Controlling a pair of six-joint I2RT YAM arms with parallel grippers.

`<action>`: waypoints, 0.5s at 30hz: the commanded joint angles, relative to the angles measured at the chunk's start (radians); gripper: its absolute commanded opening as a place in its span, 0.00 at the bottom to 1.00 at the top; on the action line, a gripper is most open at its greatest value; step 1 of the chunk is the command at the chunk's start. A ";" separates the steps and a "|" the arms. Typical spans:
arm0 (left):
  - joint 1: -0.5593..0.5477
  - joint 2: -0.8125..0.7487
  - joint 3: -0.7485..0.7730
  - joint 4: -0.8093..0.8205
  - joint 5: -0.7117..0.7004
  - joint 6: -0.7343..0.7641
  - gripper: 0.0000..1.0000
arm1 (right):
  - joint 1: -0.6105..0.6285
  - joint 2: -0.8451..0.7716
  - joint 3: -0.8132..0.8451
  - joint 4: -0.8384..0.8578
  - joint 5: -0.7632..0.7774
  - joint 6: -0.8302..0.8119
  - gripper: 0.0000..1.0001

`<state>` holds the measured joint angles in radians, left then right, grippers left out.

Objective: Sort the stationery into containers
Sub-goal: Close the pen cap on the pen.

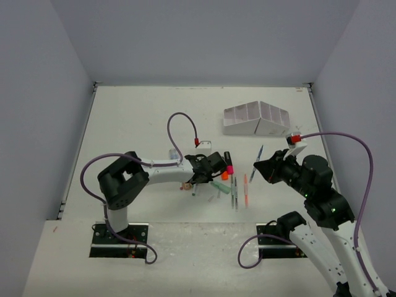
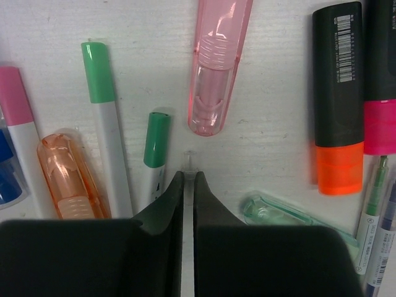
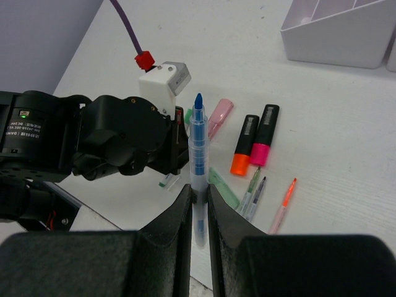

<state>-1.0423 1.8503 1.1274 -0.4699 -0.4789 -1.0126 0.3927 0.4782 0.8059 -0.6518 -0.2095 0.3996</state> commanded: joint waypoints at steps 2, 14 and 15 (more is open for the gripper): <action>-0.005 -0.050 -0.018 0.021 -0.005 -0.020 0.00 | 0.003 0.021 0.001 0.026 -0.058 -0.011 0.00; -0.015 -0.726 -0.118 0.509 0.156 0.363 0.00 | 0.005 -0.011 -0.263 0.690 -0.792 0.277 0.00; -0.015 -0.800 -0.172 0.658 0.253 0.402 0.00 | 0.006 -0.013 -0.275 0.784 -0.812 0.309 0.00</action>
<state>-1.0550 1.2566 1.0796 -0.2768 -0.4290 -0.8156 0.3935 0.4991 0.5819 -0.3120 -0.7494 0.5139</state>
